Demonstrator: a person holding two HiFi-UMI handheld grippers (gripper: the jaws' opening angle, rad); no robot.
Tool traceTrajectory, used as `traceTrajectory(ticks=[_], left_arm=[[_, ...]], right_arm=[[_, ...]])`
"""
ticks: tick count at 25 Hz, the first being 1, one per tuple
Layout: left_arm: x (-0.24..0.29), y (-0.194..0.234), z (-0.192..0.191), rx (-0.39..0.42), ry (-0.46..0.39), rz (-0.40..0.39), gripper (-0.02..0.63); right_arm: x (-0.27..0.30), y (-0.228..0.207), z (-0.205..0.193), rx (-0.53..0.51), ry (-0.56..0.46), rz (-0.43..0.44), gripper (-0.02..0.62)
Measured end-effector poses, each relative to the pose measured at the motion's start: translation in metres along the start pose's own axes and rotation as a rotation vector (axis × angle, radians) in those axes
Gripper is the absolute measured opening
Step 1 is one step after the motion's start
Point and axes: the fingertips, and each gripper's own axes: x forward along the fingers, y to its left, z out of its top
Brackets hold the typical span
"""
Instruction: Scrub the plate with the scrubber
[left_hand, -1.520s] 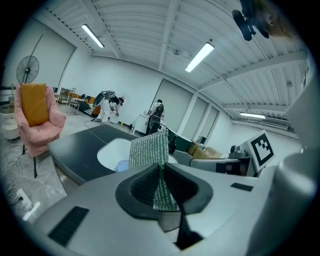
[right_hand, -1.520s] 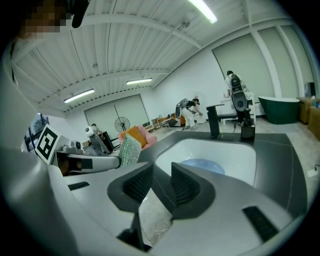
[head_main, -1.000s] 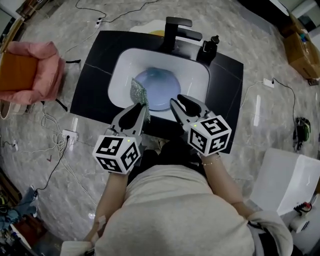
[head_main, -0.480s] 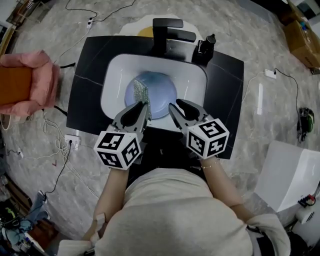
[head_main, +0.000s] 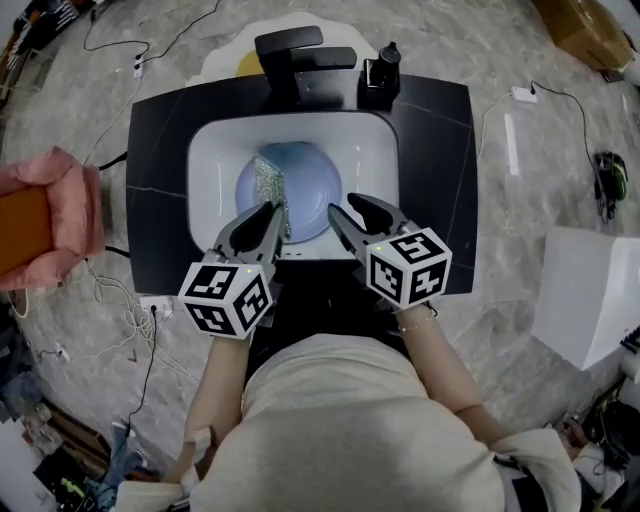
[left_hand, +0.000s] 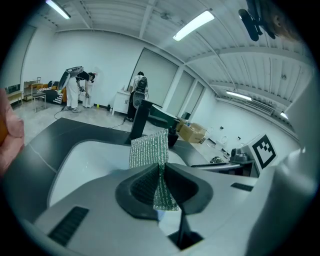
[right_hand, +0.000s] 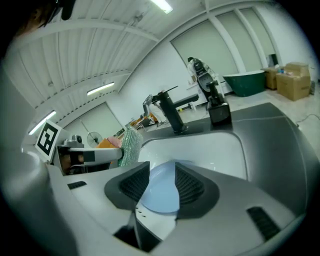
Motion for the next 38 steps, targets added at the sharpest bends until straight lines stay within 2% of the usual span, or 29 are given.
traceTrajectory(ticks=[6,10,16,23,33,38], left_arm=[[0.012,0.014,0.002,0.042,0.072,-0.069,0.058],[0.023,0.025,-0.001,0.057,0.128,-0.109,0.058],[0.046,0.039,-0.009,0.102,0.201,-0.156,0.058],[0.070,0.052,-0.032,0.174,0.328,-0.210,0.058],[0.103,0.066,-0.055,0.223,0.413,-0.234,0.058],[0.111,0.069,-0.070,0.268,0.459,-0.255,0.058]], right_arm=[[-0.006,-0.028,0.001,0.097,-0.028,-0.134,0.155],[0.002,-0.037,0.000,0.124,0.002,-0.187,0.155],[0.034,-0.052,-0.005,0.134,0.064,-0.231,0.173],[0.074,-0.075,-0.017,0.155,0.140,-0.271,0.184],[0.104,-0.112,-0.054,0.199,0.244,-0.330,0.196],[0.113,-0.123,-0.076,0.279,0.285,-0.322,0.201]])
